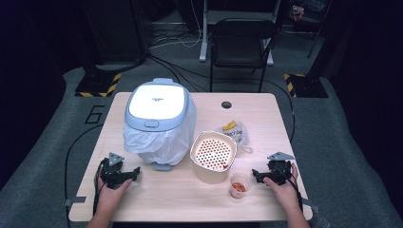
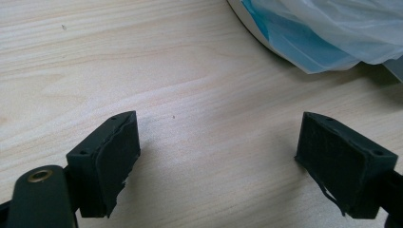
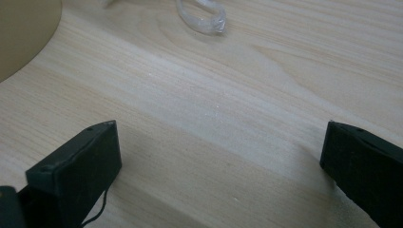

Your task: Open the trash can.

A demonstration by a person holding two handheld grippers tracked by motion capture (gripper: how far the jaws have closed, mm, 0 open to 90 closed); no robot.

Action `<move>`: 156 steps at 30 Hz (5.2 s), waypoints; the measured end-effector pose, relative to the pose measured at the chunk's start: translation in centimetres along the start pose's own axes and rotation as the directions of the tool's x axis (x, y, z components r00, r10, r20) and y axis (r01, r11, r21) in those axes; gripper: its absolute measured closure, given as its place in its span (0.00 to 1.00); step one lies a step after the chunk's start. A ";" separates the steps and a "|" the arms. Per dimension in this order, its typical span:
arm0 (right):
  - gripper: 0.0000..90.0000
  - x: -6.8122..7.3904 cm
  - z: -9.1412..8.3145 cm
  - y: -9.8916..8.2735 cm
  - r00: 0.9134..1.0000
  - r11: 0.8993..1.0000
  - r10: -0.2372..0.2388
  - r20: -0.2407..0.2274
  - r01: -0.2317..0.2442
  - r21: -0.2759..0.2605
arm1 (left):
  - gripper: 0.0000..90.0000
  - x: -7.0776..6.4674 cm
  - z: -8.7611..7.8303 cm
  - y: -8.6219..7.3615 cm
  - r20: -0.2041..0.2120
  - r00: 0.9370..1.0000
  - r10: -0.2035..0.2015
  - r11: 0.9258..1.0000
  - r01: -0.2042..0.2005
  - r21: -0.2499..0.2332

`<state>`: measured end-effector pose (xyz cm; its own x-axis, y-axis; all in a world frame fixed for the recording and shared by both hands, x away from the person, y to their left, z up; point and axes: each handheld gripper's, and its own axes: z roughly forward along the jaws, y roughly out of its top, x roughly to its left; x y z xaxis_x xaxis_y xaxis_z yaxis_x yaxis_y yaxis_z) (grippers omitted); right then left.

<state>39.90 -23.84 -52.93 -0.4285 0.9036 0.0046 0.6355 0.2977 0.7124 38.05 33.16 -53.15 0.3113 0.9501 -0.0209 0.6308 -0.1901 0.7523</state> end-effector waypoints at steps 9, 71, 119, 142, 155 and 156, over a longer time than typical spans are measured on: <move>0.00 0.2 0.1 0.0 1.000 1.000 0.010 0.008 -0.010 -0.010 | 0.19 0.1 -0.3 -0.1 -0.015 1.000 0.018 1.000 -0.018 0.010; 0.00 0.3 -0.2 -0.2 1.000 1.000 -0.012 -0.008 0.012 -0.005 | 0.54 -12.1 0.3 3.1 -0.031 0.997 -0.066 0.991 0.062 -0.118; 0.00 0.4 -0.3 -0.4 1.000 1.000 -0.020 -0.018 0.020 -0.003 | 0.70 -12.8 1.6 1.6 -0.040 0.999 -0.001 0.991 -0.005 -0.136; 0.00 0.3 -0.3 -0.3 0.999 1.000 -0.031 -0.023 0.031 -0.004 | 0.70 -12.6 1.8 1.8 -0.004 1.000 -0.030 0.989 0.029 -0.144; 0.41 -0.8 -2.0 1.5 0.998 0.998 0.035 -0.049 -0.033 0.049 | 0.70 -12.6 1.8 1.7 -0.005 0.999 -0.035 0.989 0.034 -0.146; 0.41 -0.8 -2.2 1.9 0.998 0.999 0.034 -0.045 -0.032 0.042 | 0.70 -12.6 1.8 1.8 -0.004 0.999 -0.034 0.989 0.033 -0.143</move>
<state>39.99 -24.71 -50.02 -0.4351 0.8984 0.0603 0.6756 0.2815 0.6814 36.52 20.40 -52.76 0.2870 0.9569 -0.0442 0.5331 -0.1212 0.8374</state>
